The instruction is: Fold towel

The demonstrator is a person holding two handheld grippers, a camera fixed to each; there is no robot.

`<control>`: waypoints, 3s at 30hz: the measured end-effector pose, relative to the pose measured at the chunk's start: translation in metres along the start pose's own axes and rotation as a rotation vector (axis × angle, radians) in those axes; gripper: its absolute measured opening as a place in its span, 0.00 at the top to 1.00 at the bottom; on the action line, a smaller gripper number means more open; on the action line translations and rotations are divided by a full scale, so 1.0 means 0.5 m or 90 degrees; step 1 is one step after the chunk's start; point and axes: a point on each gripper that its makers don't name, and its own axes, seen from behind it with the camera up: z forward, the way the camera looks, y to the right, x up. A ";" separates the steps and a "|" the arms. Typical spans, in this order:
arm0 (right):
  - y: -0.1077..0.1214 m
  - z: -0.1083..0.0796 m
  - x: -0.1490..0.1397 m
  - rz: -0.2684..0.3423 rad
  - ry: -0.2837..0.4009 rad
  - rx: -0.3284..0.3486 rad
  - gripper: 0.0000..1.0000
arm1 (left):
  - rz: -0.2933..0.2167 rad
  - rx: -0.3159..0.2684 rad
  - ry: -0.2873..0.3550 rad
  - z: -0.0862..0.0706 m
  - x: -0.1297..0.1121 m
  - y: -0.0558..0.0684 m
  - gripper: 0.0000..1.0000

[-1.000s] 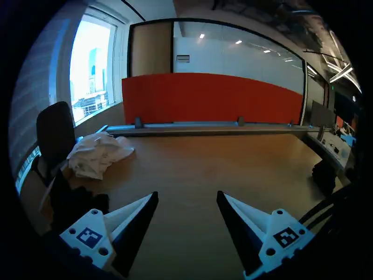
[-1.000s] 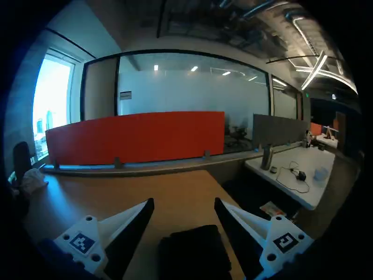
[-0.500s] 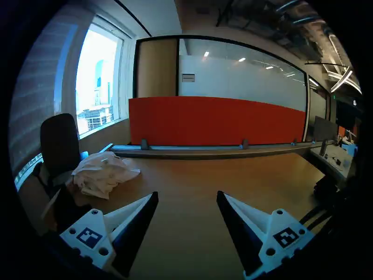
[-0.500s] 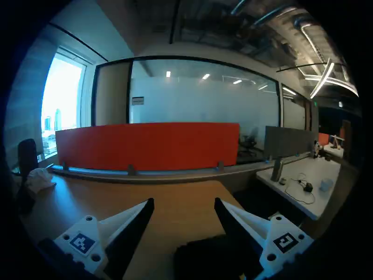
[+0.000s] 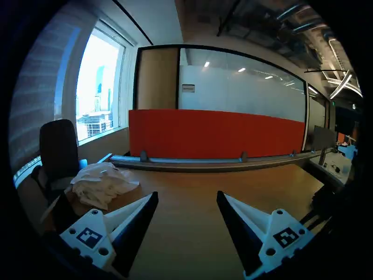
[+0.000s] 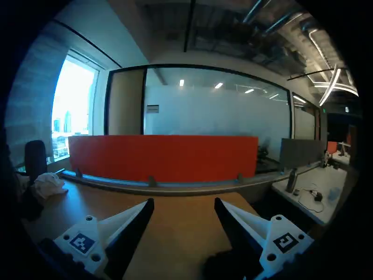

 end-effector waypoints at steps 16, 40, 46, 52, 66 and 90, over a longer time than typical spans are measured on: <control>-0.113 0.024 0.026 -0.007 0.012 0.024 0.00 | -0.012 0.000 0.030 0.001 0.027 -0.008 0.07; -0.148 0.030 0.044 0.036 -0.021 0.018 0.00 | -0.005 0.031 0.063 0.000 -0.014 -0.031 0.07; -0.150 0.026 0.042 0.046 -0.024 0.011 0.00 | -0.007 0.028 0.076 0.004 -0.039 -0.037 0.07; -0.147 0.023 0.032 0.049 -0.011 0.000 0.00 | -0.006 0.023 0.089 0.012 -0.075 -0.046 0.07; -0.157 0.033 -0.047 0.049 0.012 0.000 0.00 | -0.006 0.022 0.114 0.040 -0.183 -0.074 0.07; -0.170 0.039 -0.104 0.039 0.019 0.008 0.00 | -0.010 0.037 0.140 0.054 -0.247 -0.100 0.07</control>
